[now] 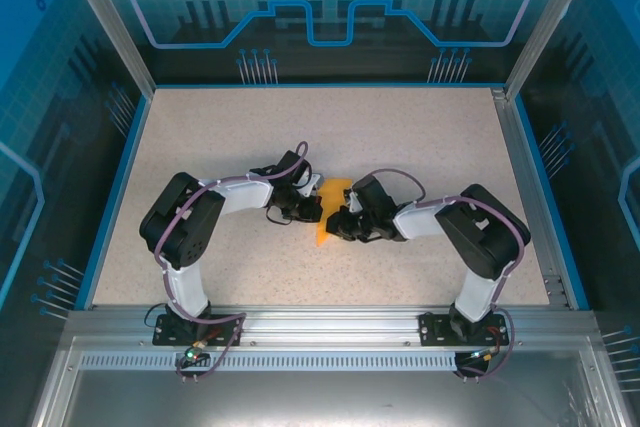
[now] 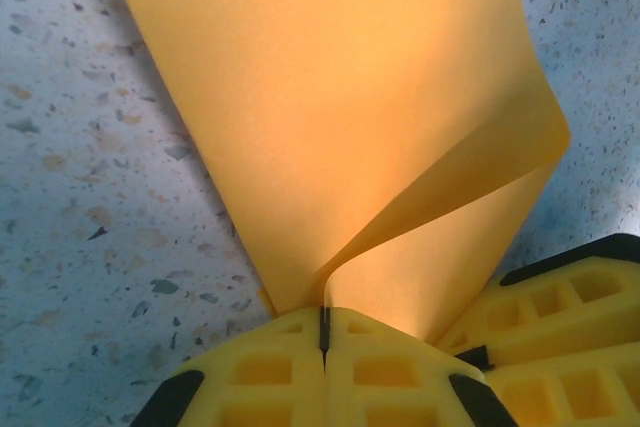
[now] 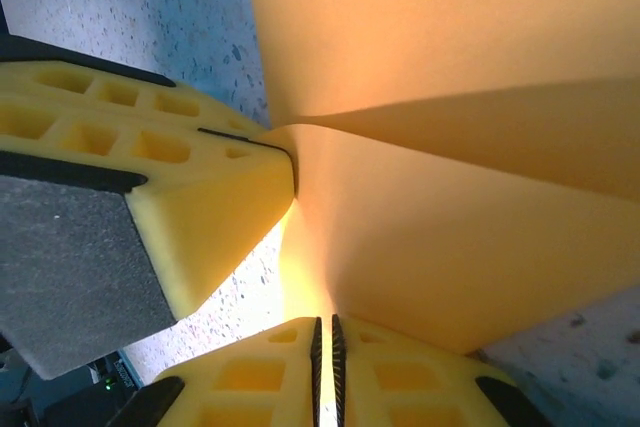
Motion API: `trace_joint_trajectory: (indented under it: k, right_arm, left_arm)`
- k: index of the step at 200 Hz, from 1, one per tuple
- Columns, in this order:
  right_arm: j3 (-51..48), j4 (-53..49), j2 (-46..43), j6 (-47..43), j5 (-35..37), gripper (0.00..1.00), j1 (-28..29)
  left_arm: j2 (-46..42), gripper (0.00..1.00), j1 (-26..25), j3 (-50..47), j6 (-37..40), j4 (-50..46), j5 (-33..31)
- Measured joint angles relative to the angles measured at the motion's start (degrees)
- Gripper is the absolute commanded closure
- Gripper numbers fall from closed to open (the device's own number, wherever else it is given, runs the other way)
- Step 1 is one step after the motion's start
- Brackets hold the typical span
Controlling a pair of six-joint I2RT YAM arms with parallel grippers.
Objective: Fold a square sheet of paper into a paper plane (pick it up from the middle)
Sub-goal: Third fold the triangle at the center of the table.
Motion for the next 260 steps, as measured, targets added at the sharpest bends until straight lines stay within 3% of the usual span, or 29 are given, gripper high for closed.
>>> trace_joint_trajectory:
  k: [59, 175, 260]
  right_arm:
    - [0.57, -1.42, -2.21, -2.19, -1.81, 0.86, -4.74]
    - [1.29, -3.08, 0.72, -3.39, -2.03, 0.85, -5.16]
    - [3.89, -5.29, 0.5, -5.84, -2.54, 0.86, -9.66]
  left_arm:
    - [0.0, 0.94, 0.0, 0.0, 0.02, 0.0, 0.0]
    - [0.09, 0.94, 0.0, 0.11, 0.07, -0.07, 0.02]
    - [0.09, 0.94, 0.0, 0.11, 0.07, -0.09, 0.02]
